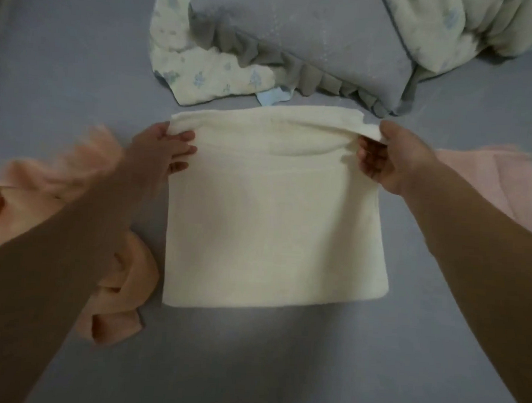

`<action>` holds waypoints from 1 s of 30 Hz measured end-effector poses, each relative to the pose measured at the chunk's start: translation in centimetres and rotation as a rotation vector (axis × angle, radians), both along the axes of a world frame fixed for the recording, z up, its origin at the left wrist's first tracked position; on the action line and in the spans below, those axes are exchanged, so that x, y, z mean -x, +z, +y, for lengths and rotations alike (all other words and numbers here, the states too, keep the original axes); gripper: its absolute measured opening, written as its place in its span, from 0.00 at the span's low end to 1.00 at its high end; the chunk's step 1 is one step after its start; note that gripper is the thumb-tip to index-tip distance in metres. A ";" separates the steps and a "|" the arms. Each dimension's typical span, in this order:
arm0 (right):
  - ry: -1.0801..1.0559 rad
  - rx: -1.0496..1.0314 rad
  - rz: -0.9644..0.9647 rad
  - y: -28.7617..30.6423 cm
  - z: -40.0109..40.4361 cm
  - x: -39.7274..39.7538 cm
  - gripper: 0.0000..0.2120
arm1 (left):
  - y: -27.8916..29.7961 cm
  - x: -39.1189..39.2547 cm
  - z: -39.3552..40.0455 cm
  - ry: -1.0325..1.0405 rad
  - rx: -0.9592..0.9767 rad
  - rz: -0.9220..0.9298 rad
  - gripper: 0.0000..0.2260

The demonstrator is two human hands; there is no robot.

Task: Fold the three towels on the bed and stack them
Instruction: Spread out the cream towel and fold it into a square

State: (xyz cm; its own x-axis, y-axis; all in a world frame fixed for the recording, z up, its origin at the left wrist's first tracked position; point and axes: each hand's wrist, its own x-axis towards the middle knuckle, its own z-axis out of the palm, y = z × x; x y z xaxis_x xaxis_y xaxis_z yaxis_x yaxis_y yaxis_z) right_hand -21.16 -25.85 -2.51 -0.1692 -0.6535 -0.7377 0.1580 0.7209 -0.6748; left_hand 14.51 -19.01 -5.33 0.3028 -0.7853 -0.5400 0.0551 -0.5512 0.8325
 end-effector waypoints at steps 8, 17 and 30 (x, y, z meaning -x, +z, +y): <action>0.531 0.216 0.643 -5.5 -0.8 -0.9 0.09 | -6.3 -0.5 -4.7 0.056 -0.085 -0.113 0.21; 0.494 0.090 1.030 -7.7 4.7 -0.2 0.26 | -8.2 -1.6 -4.4 0.019 -0.160 -0.509 0.20; 0.436 0.045 0.838 -8.0 3.4 1.9 0.25 | -5.8 2.4 4.1 0.047 -0.224 -0.479 0.28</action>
State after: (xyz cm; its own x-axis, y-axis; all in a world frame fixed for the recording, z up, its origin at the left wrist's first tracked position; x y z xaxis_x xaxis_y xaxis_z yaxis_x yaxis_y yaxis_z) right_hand -23.09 -22.43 -10.52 -0.3668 -0.8090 -0.4593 -0.6687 0.5725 -0.4744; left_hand 12.08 -14.92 -11.13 0.5887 -0.6464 -0.4854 -0.2740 -0.7245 0.6324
